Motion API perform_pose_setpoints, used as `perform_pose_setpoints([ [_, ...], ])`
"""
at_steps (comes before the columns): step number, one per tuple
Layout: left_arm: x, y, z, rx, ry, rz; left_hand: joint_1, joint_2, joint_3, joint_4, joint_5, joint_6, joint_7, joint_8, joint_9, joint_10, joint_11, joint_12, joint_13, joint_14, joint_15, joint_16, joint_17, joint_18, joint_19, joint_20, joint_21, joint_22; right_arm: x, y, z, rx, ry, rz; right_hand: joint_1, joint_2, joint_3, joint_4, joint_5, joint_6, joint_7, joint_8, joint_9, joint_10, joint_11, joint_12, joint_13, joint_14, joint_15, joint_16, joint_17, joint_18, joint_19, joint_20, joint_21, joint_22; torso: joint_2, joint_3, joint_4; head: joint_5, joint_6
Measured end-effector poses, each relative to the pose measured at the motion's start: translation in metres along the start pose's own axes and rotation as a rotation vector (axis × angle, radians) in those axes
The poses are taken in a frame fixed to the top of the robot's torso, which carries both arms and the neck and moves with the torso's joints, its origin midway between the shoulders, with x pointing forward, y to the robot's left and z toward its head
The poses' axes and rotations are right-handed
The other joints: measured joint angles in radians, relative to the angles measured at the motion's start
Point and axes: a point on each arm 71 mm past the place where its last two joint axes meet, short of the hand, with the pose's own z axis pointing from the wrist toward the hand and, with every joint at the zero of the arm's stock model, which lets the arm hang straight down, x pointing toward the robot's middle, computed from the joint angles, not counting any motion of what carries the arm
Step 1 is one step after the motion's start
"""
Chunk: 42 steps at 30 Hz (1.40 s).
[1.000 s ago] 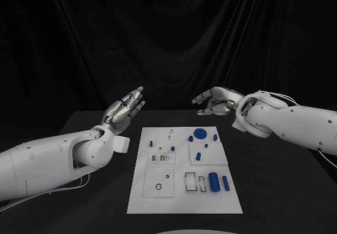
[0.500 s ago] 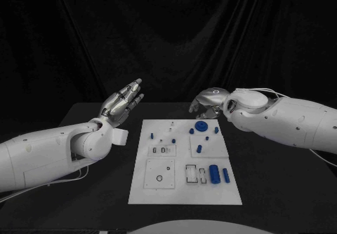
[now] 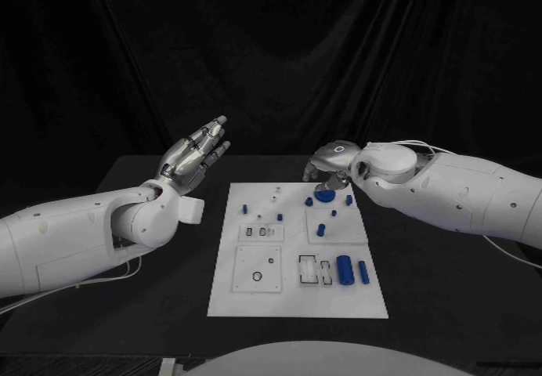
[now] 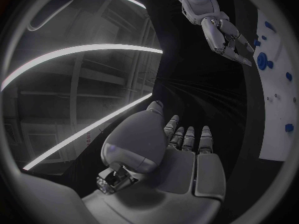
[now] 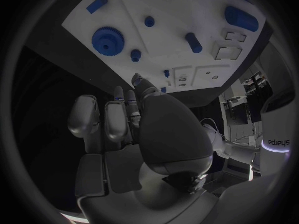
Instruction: Assemble the parts on the task board
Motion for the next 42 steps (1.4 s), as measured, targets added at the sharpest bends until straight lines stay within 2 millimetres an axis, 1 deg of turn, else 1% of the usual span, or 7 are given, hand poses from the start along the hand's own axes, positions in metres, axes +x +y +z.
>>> perform_pose_setpoints([
  [7, -0.001, 0.0, 0.0, 0.0, 0.003, -0.002, 0.006, -0.004, 0.003, -0.003, 0.015, 0.003, 0.003, 0.0, 0.0, 0.0, 0.001, 0.0, 0.0, 0.0, 0.0, 0.0, 0.0, 0.0, 0.0, 0.0, 0.0, 0.0, 0.007, 0.001, 0.003, 0.001, 0.019, -0.018, 0.003, -0.005, 0.019, -0.008, 0.005, -0.004, -0.004, 0.0, 0.004, 0.0, 0.0, -0.006, 0.005, 0.0, 0.0, 0.0, 0.0, 0.0, 0.0, 0.0, 0.013, 0.014, 0.0, -0.0012, 0.0, -0.003, -0.002],
  [16, -0.003, -0.001, -0.002, 0.001, 0.0, -0.001, 0.009, -0.001, 0.003, -0.003, 0.019, 0.007, 0.007, 0.004, 0.0, 0.0, 0.008, 0.0, 0.0, 0.0, 0.0, 0.0, 0.0, 0.0, 0.0, 0.0, 0.0, 0.0, 0.017, 0.003, 0.009, 0.003, 0.039, -0.026, 0.007, -0.009, 0.033, -0.011, 0.02, -0.007, -0.007, 0.0, 0.008, 0.0, 0.0, -0.006, 0.008, 0.0, 0.0, 0.004, 0.001, 0.0, 0.0, 0.0, 0.017, 0.024, 0.001, -0.0025, 0.0, -0.002, 0.002],
  [21, -0.003, -0.001, -0.002, 0.001, 0.003, -0.003, 0.013, -0.005, 0.003, -0.003, 0.019, 0.013, 0.008, 0.004, 0.001, 0.0, 0.008, 0.0, 0.0, 0.0, 0.0, 0.0, 0.0, 0.0, -0.003, 0.002, 0.0, 0.0, 0.022, 0.004, 0.011, 0.003, 0.046, -0.027, 0.003, -0.013, 0.039, -0.006, -0.004, -0.007, -0.007, 0.0, 0.015, 0.005, -0.005, -0.006, 0.017, 0.003, -0.003, 0.011, 0.012, 0.0, 0.004, -0.004, 0.027, 0.043, 0.001, -0.0019, -0.0003, -0.001, 0.003],
  [23, -0.003, -0.001, -0.002, 0.001, 0.003, -0.003, 0.013, -0.005, 0.003, -0.003, 0.019, 0.018, 0.01, 0.004, 0.001, 0.0, 0.014, 0.0, 0.0, 0.0, 0.0, 0.0, 0.0, 0.0, -0.004, 0.003, 0.0, 0.0, 0.023, 0.005, 0.012, 0.001, 0.047, -0.027, 0.003, -0.013, 0.041, -0.003, -0.009, -0.007, -0.007, 0.0, 0.017, 0.005, -0.005, -0.006, 0.019, 0.003, -0.003, 0.011, 0.014, 0.0, 0.004, -0.004, 0.029, 0.046, 0.001, -0.0015, -0.0004, -0.001, 0.003],
  [36, -0.002, -0.001, -0.002, 0.001, 0.008, -0.006, 0.028, -0.009, 0.006, -0.006, 0.039, 0.033, 0.019, 0.008, 0.003, 0.001, 0.022, 0.0, 0.001, 0.0, 0.0, 0.0, 0.0, 0.0, -0.003, 0.004, 0.0, 0.0, 0.034, 0.007, 0.018, -0.003, 0.065, -0.019, -0.002, -0.018, 0.048, 0.004, -0.023, 0.003, 0.003, 0.0, 0.025, 0.012, -0.013, -0.002, 0.03, 0.003, -0.003, 0.011, 0.008, 0.0, 0.007, 0.0, 0.032, 0.054, 0.001, -0.0012, -0.001, -0.002, 0.0],
  [39, -0.002, -0.001, -0.002, 0.001, 0.009, -0.007, 0.037, -0.01, 0.01, -0.01, 0.048, 0.039, 0.025, 0.012, 0.004, 0.004, 0.026, 0.0, 0.001, 0.0, 0.0, 0.0, 0.0, 0.0, 0.0, 0.007, 0.0, 0.0, 0.036, 0.007, 0.019, -0.004, 0.069, -0.017, -0.002, -0.018, 0.049, 0.005, -0.013, -0.004, 0.011, 0.0, 0.025, 0.012, -0.013, -0.002, 0.033, 0.003, -0.003, 0.011, 0.007, 0.0, 0.007, 0.0, 0.032, 0.058, 0.001, -0.0012, -0.001, -0.001, -0.001],
  [42, -0.002, -0.001, -0.002, 0.001, 0.01, -0.007, 0.037, -0.01, 0.013, -0.013, 0.056, 0.043, 0.025, 0.012, 0.004, 0.001, 0.029, 0.0, 0.001, 0.0, 0.0, 0.0, 0.0, 0.0, 0.0, 0.007, 0.0, 0.0, 0.038, 0.008, 0.02, -0.006, 0.072, -0.015, -0.002, -0.018, 0.051, 0.007, -0.007, -0.004, 0.011, 0.0, 0.025, 0.012, -0.013, -0.002, 0.034, 0.003, -0.003, 0.011, 0.006, 0.0, 0.007, 0.0, 0.032, 0.058, 0.001, -0.0012, -0.001, -0.001, -0.001],
])
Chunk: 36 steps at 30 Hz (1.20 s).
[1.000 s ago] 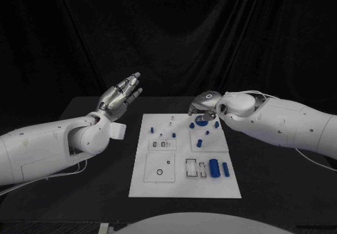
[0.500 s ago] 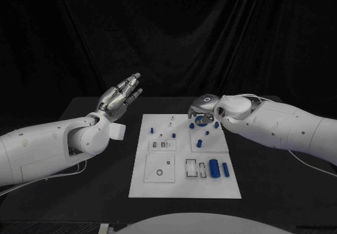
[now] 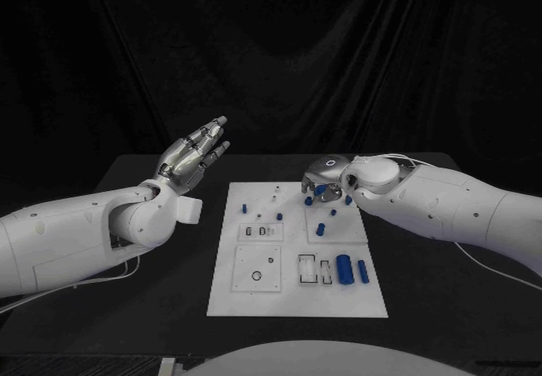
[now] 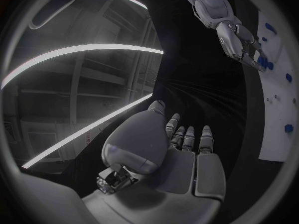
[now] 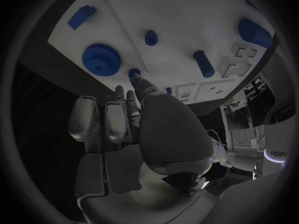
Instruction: Assemble the parts on the task board
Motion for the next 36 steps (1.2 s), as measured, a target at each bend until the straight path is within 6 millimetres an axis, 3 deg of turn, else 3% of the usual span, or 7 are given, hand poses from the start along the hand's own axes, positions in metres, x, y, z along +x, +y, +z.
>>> perform_pose_setpoints([
  [9, -0.001, 0.0, 0.0, 0.0, 0.002, -0.001, 0.011, -0.005, 0.001, -0.001, 0.012, 0.023, 0.006, 0.006, 0.003, 0.007, 0.007, 0.0, 0.0, -0.004, 0.004, 0.0, 0.0, 0.0, 0.0, 0.0, 0.0, 0.0, 0.006, 0.002, 0.004, -0.002, 0.01, 0.005, 0.0, 0.0, 0.01, 0.001, 0.012, -0.004, 0.004, 0.0, 0.0, 0.0, 0.0, 0.0, 0.001, -0.003, -0.003, 0.0, -0.017, 0.0, 0.0, 0.0, 0.0, -0.003, 0.0, -0.0001, -0.0003, -0.002, 0.0],
  [13, 0.0, 0.0, 0.0, 0.0, 0.004, -0.002, 0.015, -0.001, 0.004, -0.004, 0.017, 0.035, 0.01, 0.012, 0.005, 0.006, 0.014, 0.0, 0.0, -0.004, 0.004, 0.0, 0.0, 0.0, 0.0, 0.0, 0.0, 0.0, 0.008, 0.002, 0.006, -0.001, 0.013, 0.011, 0.0, 0.0, 0.027, 0.001, 0.038, 0.003, 0.016, 0.0, 0.004, 0.0, 0.0, 0.0, 0.004, -0.004, -0.004, -0.004, -0.02, 0.0, -0.004, -0.004, 0.0, -0.002, 0.0, -0.0002, -0.0001, -0.002, -0.001],
  [17, 0.0, 0.0, 0.001, 0.0, 0.005, -0.003, 0.015, -0.001, 0.004, -0.004, 0.021, 0.043, 0.011, 0.012, 0.005, 0.007, 0.014, 0.0, 0.0, -0.004, 0.004, 0.0, 0.0, 0.0, 0.0, 0.0, 0.0, 0.0, 0.009, 0.003, 0.007, -0.001, 0.015, 0.019, 0.0, 0.0, 0.055, 0.001, 0.093, 0.009, 0.023, 0.0, 0.007, 0.008, 0.001, -0.004, 0.005, -0.004, -0.004, -0.004, -0.023, 0.0, -0.004, -0.004, 0.0, 0.002, 0.0, -0.0002, -0.0001, -0.002, -0.002],
  [20, 0.0, 0.0, 0.001, 0.0, 0.007, -0.004, 0.019, -0.004, 0.004, -0.004, 0.021, 0.043, 0.011, 0.012, 0.005, 0.007, 0.014, 0.0, 0.0, -0.004, 0.004, 0.0, 0.0, 0.0, 0.0, 0.0, 0.0, 0.0, 0.011, 0.003, 0.008, -0.001, 0.017, 0.025, -0.004, -0.004, 0.099, -0.002, 0.203, 0.025, 0.039, 0.003, 0.016, 0.015, -0.005, -0.016, 0.005, -0.009, -0.009, -0.01, -0.031, 0.0, -0.009, -0.009, -0.003, 0.004, 0.0, -0.0004, 0.0, -0.002, -0.004],
  [22, 0.0, 0.0, 0.001, 0.0, 0.007, -0.004, 0.019, -0.004, 0.007, -0.006, 0.027, 0.045, 0.013, 0.016, 0.006, 0.01, 0.017, 0.0, 0.0, -0.004, 0.004, 0.0, 0.0, 0.0, 0.0, 0.0, 0.0, 0.0, 0.012, 0.003, 0.008, -0.001, 0.019, 0.029, -0.005, -0.011, 0.118, -0.004, 0.233, 0.038, 0.041, 0.008, 0.021, 0.018, -0.003, -0.016, 0.005, -0.009, -0.009, -0.012, -0.036, 0.0, -0.009, -0.009, -0.006, 0.004, 0.0, -0.0004, 0.0, -0.002, -0.004],
  [32, 0.0, 0.0, 0.001, -0.001, 0.017, 0.001, 0.027, -0.004, 0.009, -0.009, 0.031, 0.064, 0.018, 0.021, 0.007, 0.018, 0.025, 0.0, 0.003, -0.003, 0.011, 0.0, 0.001, 0.0, 0.0, 0.007, 0.0, 0.0, 0.016, 0.004, 0.011, -0.004, 0.024, 0.042, -0.007, -0.017, 0.147, -0.014, 0.235, 0.075, 0.045, 0.03, 0.048, 0.051, -0.009, -0.016, 0.01, -0.009, -0.009, -0.012, -0.035, 0.0, -0.009, -0.009, -0.006, 0.014, 0.0, -0.0004, 0.0, -0.001, -0.003],
  [36, 0.0, 0.0, 0.001, -0.001, 0.02, 0.003, 0.027, -0.004, 0.011, -0.011, 0.031, 0.064, 0.018, 0.025, 0.007, 0.02, 0.027, 0.0, 0.004, -0.003, 0.011, 0.0, 0.001, 0.0, 0.0, 0.007, 0.0, 0.0, 0.016, 0.004, 0.011, -0.007, 0.019, 0.044, -0.009, -0.02, 0.157, -0.02, 0.22, 0.108, 0.042, 0.053, 0.071, 0.092, -0.013, -0.016, 0.015, -0.009, -0.009, -0.012, -0.028, 0.0, -0.009, -0.009, -0.006, 0.028, 0.0, -0.0006, -0.0001, 0.0, -0.003],
])
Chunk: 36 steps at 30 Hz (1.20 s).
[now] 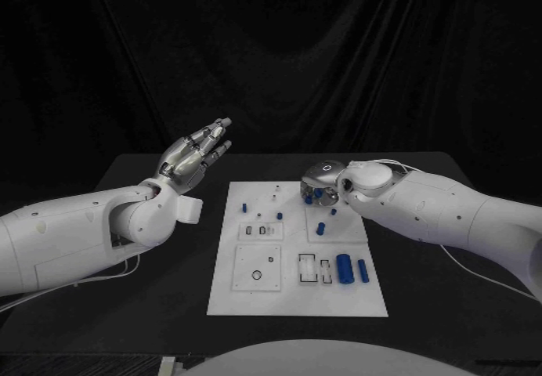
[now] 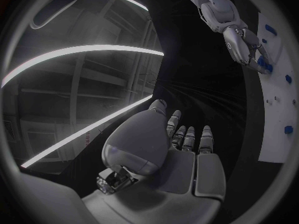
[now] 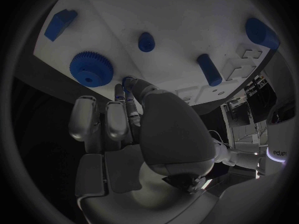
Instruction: Assemble the parts on the task board
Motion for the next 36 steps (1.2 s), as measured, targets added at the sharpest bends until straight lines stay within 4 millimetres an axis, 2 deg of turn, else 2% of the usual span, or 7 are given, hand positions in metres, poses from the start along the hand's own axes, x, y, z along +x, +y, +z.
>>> perform_pose_setpoints([
  [8, -0.003, -0.001, -0.002, -0.003, -0.001, 0.004, 0.0, 0.0, 0.001, -0.001, 0.0, 0.006, 0.006, 0.004, 0.001, 0.001, 0.001, 0.0, 0.001, 0.004, 0.003, 0.0, 0.0, 0.0, 0.0, 0.0, 0.0, 0.0, 0.0, -0.001, -0.003, -0.008, -0.018, 0.009, -0.006, -0.005, 0.001, -0.001, -0.016, 0.016, 0.002, 0.018, 0.035, 0.029, -0.002, 0.0, 0.005, 0.004, -0.004, 0.001, 0.009, -0.001, 0.006, -0.005, 0.006, 0.015, 0.0, 0.0, 0.0001, 0.009, -0.01],
  [10, -0.003, -0.002, -0.004, -0.004, -0.002, 0.003, 0.004, -0.004, 0.001, -0.001, 0.0, 0.008, 0.006, 0.004, 0.001, 0.005, 0.005, 0.0, 0.001, 0.003, 0.004, 0.0, 0.0, 0.0, -0.001, 0.001, 0.0, 0.0, -0.002, -0.002, -0.005, -0.013, -0.025, 0.01, -0.012, -0.009, 0.001, -0.001, -0.016, 0.021, 0.0, 0.02, 0.04, 0.037, -0.001, 0.0, 0.005, 0.007, -0.007, 0.004, 0.01, -0.016, 0.008, -0.008, 0.006, 0.017, 0.0, 0.0, 0.0, 0.011, -0.013],
  [17, -0.002, -0.002, -0.006, -0.013, -0.003, 0.003, 0.004, -0.004, 0.004, -0.004, 0.0, 0.022, 0.011, 0.01, 0.002, 0.008, 0.008, 0.0, 0.002, 0.0, 0.007, 0.0, 0.0, 0.0, 0.0, 0.007, 0.0, 0.0, -0.037, -0.01, -0.013, -0.021, -0.084, -0.006, -0.029, -0.01, -0.003, 0.003, -0.016, 0.021, 0.0, 0.02, 0.049, 0.038, 0.0, 0.0, 0.005, 0.007, -0.007, 0.004, 0.01, -0.016, 0.009, -0.009, 0.006, 0.018, 0.0, -0.0006, -0.0004, 0.013, -0.019],
  [19, 0.0, -0.002, -0.008, -0.016, -0.005, 0.005, 0.009, -0.009, 0.004, -0.004, 0.005, 0.037, 0.018, 0.021, 0.004, 0.017, 0.017, 0.0, 0.004, 0.001, 0.022, 0.0, 0.0, 0.0, -0.001, 0.016, 0.0, 0.0, -0.046, -0.011, -0.015, -0.021, -0.097, -0.007, -0.029, -0.01, -0.003, 0.003, -0.019, 0.021, 0.0, 0.02, 0.049, 0.038, 0.0, 0.0, 0.005, 0.007, -0.007, 0.004, 0.01, -0.016, 0.009, -0.009, 0.006, 0.018, 0.0, -0.001, -0.0005, 0.014, -0.021],
  [23, -0.001, -0.004, -0.01, -0.018, -0.02, 0.014, 0.01, -0.01, 0.004, -0.004, 0.009, 0.045, 0.027, 0.027, 0.004, 0.027, 0.027, 0.004, 0.006, 0.002, 0.034, 0.0, 0.0, 0.0, -0.001, 0.03, 0.0, 0.0, -0.057, -0.012, -0.015, -0.016, -0.115, 0.003, -0.033, -0.006, -0.003, 0.003, -0.027, 0.021, 0.001, 0.02, 0.054, 0.038, 0.0, -0.004, 0.005, 0.007, -0.007, 0.004, 0.009, -0.016, 0.009, -0.009, 0.006, 0.02, 0.002, -0.0019, 0.0005, 0.013, -0.023],
  [27, -0.002, -0.006, -0.013, -0.019, -0.037, 0.025, 0.01, -0.01, 0.01, 0.002, 0.009, 0.054, 0.035, 0.032, 0.004, 0.07, 0.041, 0.027, 0.017, 0.001, 0.042, 0.0, -0.001, 0.0, -0.002, 0.037, 0.0, 0.0, -0.063, -0.01, -0.013, -0.012, -0.124, 0.017, -0.04, -0.008, -0.006, 0.006, -0.027, 0.021, 0.001, 0.02, 0.054, 0.038, 0.0, -0.004, 0.005, 0.007, -0.007, 0.004, 0.006, -0.016, 0.009, -0.009, 0.006, 0.019, 0.007, -0.0036, 0.0043, 0.011, -0.015],
  [36, 0.001, -0.008, -0.014, -0.021, -0.046, 0.034, 0.015, -0.015, 0.01, 0.002, 0.009, 0.054, 0.036, 0.032, 0.005, 0.071, 0.042, 0.027, 0.017, 0.0, 0.043, 0.0, -0.001, 0.0, -0.002, 0.037, 0.0, 0.0, -0.07, -0.006, -0.003, 0.002, -0.135, 0.031, -0.049, -0.006, -0.009, 0.009, -0.038, 0.017, 0.004, 0.02, 0.062, 0.042, 0.003, -0.009, 0.004, 0.007, -0.007, 0.004, 0.012, -0.016, 0.013, -0.005, 0.006, 0.021, 0.027, -0.0059, 0.0174, 0.017, 0.0],
])
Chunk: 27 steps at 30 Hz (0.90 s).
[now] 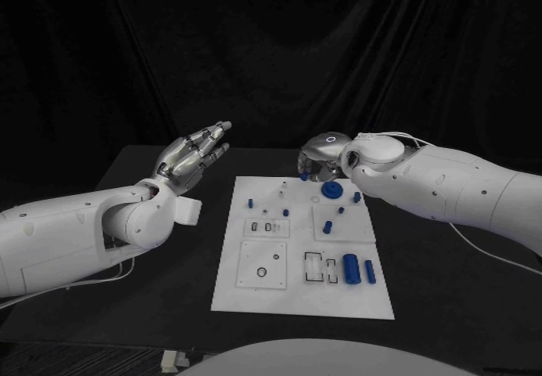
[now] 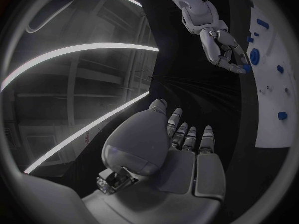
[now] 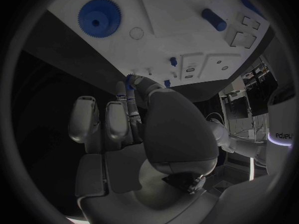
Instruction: Assemble the parts on the task board
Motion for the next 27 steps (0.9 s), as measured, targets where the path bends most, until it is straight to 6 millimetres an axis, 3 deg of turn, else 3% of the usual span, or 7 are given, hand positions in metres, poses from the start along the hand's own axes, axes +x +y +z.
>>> perform_pose_setpoints([
  [4, 0.0, -0.001, -0.001, -0.001, -0.002, 0.002, 0.0, 0.0, 0.0, 0.0, 0.0, 0.004, 0.004, 0.0, 0.0, 0.0, 0.0, 0.0, 0.001, 0.0, 0.0, 0.0, 0.0, 0.0, 0.0, 0.0, 0.0, 0.0, -0.002, 0.004, 0.006, 0.002, -0.004, 0.001, -0.005, -0.003, 0.0, 0.0, 0.0, -0.002, 0.002, 0.0, 0.0, 0.0, 0.0, -0.005, 0.0, 0.0, 0.0, 0.0, 0.002, 0.0, 0.0, 0.0, 0.0, 0.001, 0.01, 0.0007, 0.0063, -0.005, 0.008],
  [9, 0.0, -0.002, -0.001, -0.002, -0.005, 0.004, 0.004, -0.004, 0.003, 0.003, 0.006, 0.004, 0.004, 0.005, 0.0, 0.004, 0.004, 0.004, 0.001, 0.004, 0.003, 0.0, 0.0, 0.0, 0.0, 0.0, 0.0, 0.0, -0.002, 0.009, 0.011, 0.001, -0.011, 0.004, -0.008, -0.005, 0.0, 0.0, 0.0, -0.012, 0.003, -0.001, 0.004, 0.0, 0.0, -0.01, -0.001, 0.003, 0.003, 0.0, 0.003, 0.0, 0.0, 0.0, 0.0, 0.002, 0.024, 0.002, 0.0187, -0.019, 0.021],
  [18, 0.001, -0.003, -0.002, -0.005, -0.007, 0.005, 0.004, -0.004, 0.003, 0.003, 0.006, 0.007, 0.007, 0.005, 0.001, 0.004, 0.004, 0.008, 0.001, 0.004, 0.003, 0.0, 0.0, 0.0, 0.004, 0.004, 0.0, 0.0, -0.002, 0.014, 0.017, 0.003, -0.018, 0.007, -0.01, -0.008, 0.0, 0.0, 0.0, -0.022, 0.004, -0.01, 0.005, -0.004, 0.004, -0.017, -0.002, 0.004, 0.004, 0.0, 0.003, 0.0, 0.0, 0.0, 0.0, 0.002, 0.04, 0.0019, 0.0353, -0.029, 0.037],
  [27, 0.001, -0.003, -0.003, -0.006, -0.008, 0.006, 0.004, -0.004, 0.003, 0.003, 0.011, 0.007, 0.007, 0.005, 0.001, 0.004, 0.004, 0.008, 0.001, 0.004, 0.003, 0.0, 0.001, 0.0, 0.0, 0.007, 0.0, 0.0, 0.003, 0.016, 0.019, 0.01, -0.013, 0.013, -0.01, -0.008, 0.0, 0.0, 0.0, -0.025, 0.007, -0.014, 0.006, -0.007, 0.007, -0.022, -0.002, 0.004, 0.004, 0.0, -0.004, 0.0, 0.0, 0.0, 0.0, -0.003, 0.047, 0.0009, 0.049, -0.037, 0.04],
])
